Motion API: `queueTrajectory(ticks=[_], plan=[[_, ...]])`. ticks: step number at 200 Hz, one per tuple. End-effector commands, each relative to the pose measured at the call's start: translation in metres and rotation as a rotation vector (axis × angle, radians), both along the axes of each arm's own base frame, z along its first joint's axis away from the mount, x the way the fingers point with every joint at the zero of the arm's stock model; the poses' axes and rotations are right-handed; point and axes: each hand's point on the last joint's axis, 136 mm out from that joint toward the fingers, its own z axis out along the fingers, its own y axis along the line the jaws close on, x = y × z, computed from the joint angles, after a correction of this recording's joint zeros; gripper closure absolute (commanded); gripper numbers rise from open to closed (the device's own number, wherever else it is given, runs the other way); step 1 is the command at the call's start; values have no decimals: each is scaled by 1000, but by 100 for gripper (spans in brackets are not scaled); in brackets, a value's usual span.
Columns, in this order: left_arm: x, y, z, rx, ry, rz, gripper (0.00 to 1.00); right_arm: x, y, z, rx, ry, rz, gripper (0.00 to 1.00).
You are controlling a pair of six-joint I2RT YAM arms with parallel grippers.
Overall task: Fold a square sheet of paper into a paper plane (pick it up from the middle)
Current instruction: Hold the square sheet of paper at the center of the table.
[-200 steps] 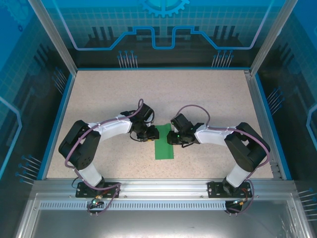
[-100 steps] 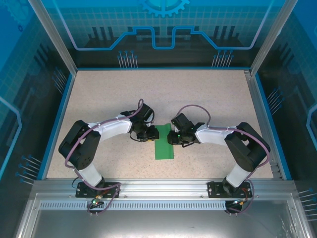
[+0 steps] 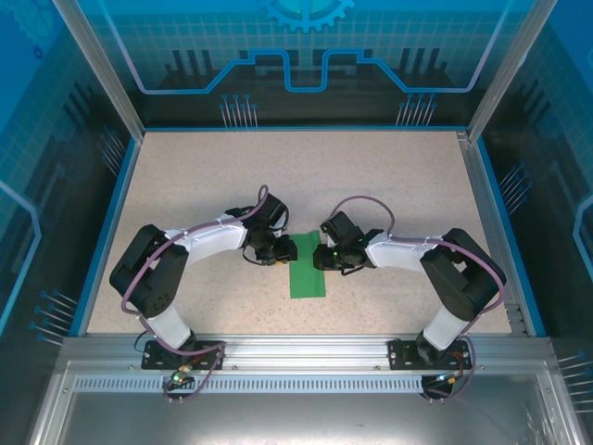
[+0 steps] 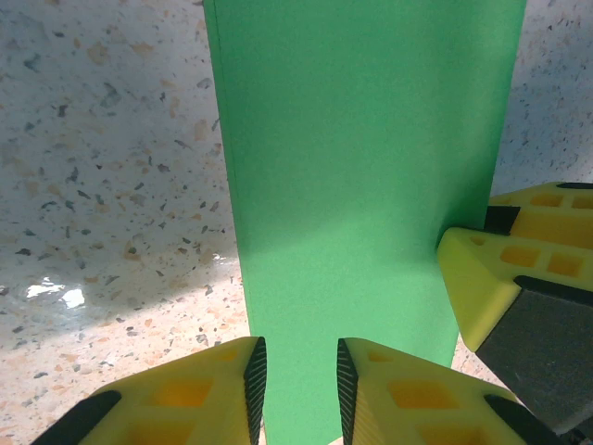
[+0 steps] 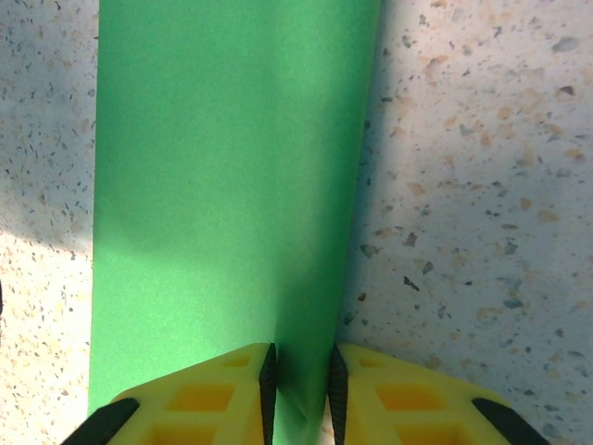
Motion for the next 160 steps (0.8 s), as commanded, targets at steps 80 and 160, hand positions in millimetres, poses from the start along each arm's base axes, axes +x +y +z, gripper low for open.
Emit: queueTrajectory(ticks=[80, 160], plan=[[3, -10, 0, -24, 8, -13, 71, -5, -3, -9, -35, 31, 12, 74], [5, -23, -9, -55, 29, -17, 75, -5, -1, -10, -35, 34, 11, 74]])
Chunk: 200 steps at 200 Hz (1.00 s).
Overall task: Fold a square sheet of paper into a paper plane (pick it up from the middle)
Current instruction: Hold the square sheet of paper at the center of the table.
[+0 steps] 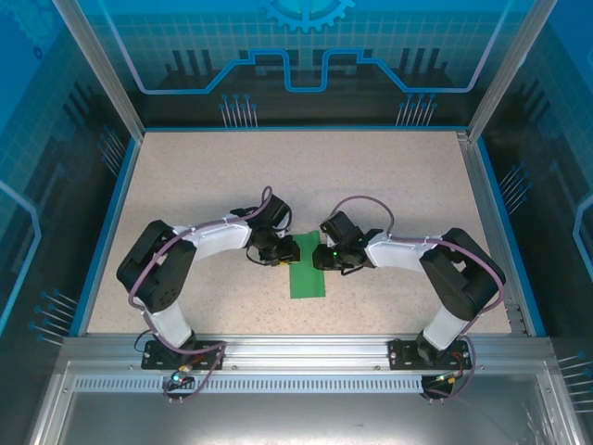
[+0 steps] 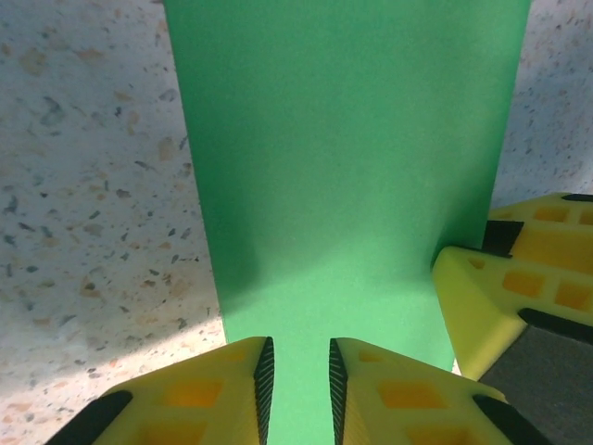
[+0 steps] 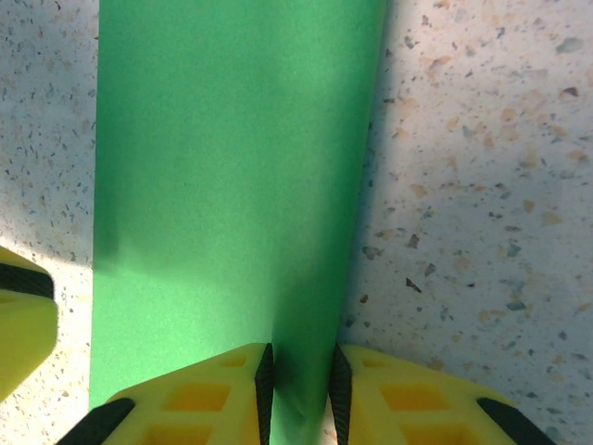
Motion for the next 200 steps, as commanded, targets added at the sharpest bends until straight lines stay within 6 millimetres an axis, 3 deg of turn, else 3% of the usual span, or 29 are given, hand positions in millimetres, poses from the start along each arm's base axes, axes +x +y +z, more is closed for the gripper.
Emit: queueTrajectory(ticks=[1, 127, 200], plan=[[3, -13, 2, -35, 7, -9, 75, -5, -2, -9, -34, 33, 10, 74], [-6, 4, -32, 83, 52, -26, 80, -5, -1, -6, -34, 28, 12, 73], [-10, 15, -46, 149, 68, -37, 80, 1, -14, 22, -63, -32, -1, 63]])
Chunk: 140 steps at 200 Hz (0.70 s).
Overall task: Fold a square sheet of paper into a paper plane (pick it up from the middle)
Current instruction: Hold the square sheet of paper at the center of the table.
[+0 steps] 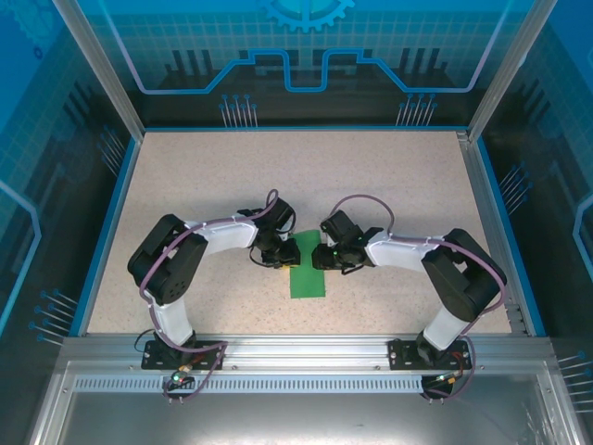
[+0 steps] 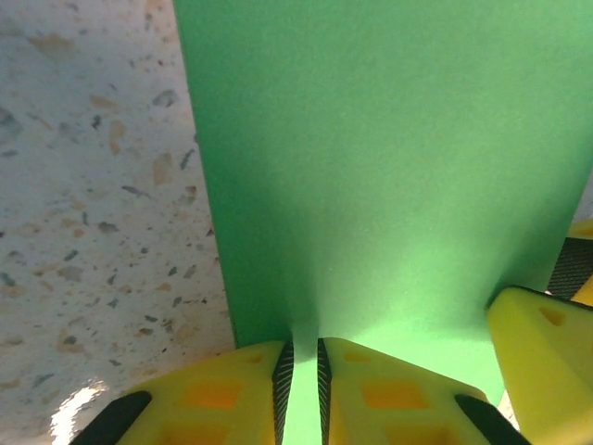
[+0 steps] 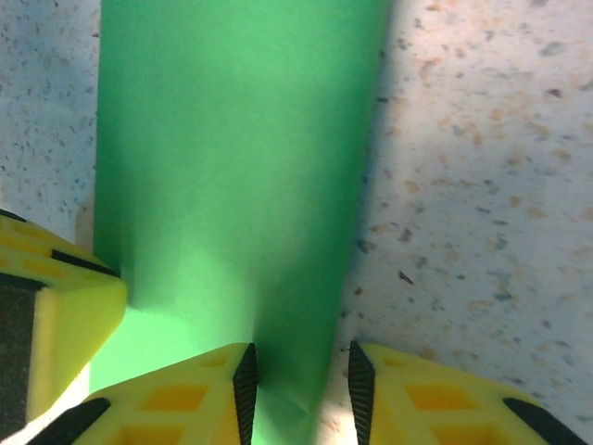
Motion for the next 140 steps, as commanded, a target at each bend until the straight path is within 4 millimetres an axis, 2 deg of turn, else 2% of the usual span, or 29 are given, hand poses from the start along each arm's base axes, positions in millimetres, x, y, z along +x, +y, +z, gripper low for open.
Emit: queueTrajectory(ticks=[1, 33, 64, 104, 140], plan=[[-9, 17, -26, 113, 32, -22, 80, 2, -10, 18, -34, -34, -4, 63], [-10, 18, -30, 123, 35, -26, 80, 0, -11, 36, 2, -55, -12, 62], [-10, 20, -32, 133, 37, -27, 80, -7, 11, 45, 160, -42, 13, 71], [-10, 22, -32, 147, 36, -30, 80, -5, 27, 32, 233, -7, 29, 80], [-11, 26, -33, 165, 36, -34, 80, 0, 28, 17, 255, 19, 30, 81]])
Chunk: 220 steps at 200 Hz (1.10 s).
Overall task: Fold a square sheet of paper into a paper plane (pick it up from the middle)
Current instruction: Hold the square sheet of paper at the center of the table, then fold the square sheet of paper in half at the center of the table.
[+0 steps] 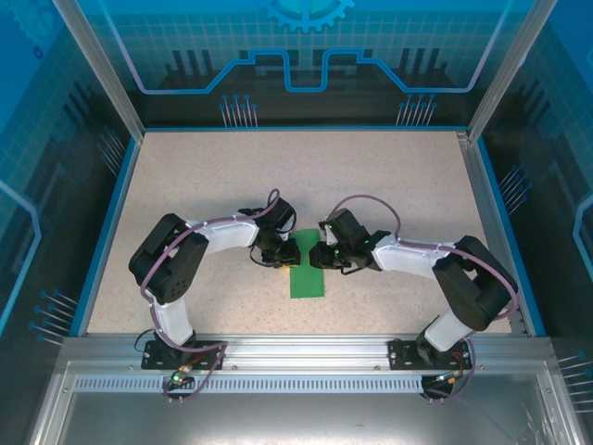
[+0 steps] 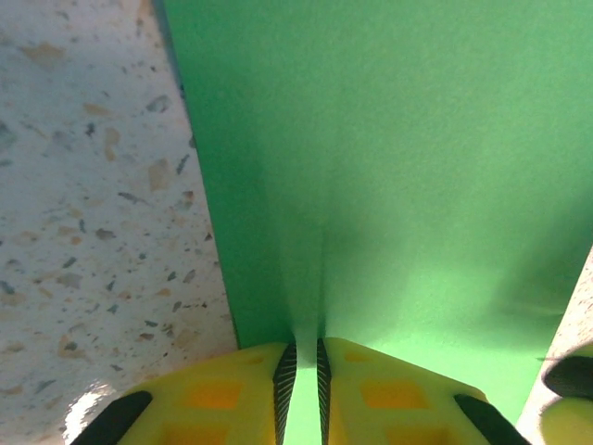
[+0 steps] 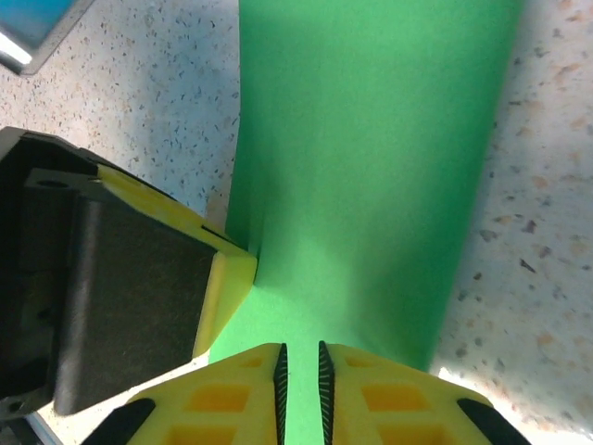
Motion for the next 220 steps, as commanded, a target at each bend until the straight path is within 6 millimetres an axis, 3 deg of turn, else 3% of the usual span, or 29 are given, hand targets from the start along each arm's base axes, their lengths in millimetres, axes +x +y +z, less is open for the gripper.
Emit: queueTrajectory(ticks=[1, 105, 136, 176, 220], plan=[[-11, 25, -32, 150, 37, -13, 80, 5, 4, -5, 57, 14, 4, 82], [-14, 32, -42, 196, 56, -21, 80, -7, -17, -48, 3, 88, -3, 82], [-16, 33, -44, 202, 63, -25, 80, -5, -12, -35, 39, 63, 8, 82], [-16, 34, -46, 210, 66, -37, 80, 13, -1, -7, 89, -14, 1, 84], [-16, 39, -47, 237, 61, -42, 80, 22, 1, -19, 74, 2, -7, 85]])
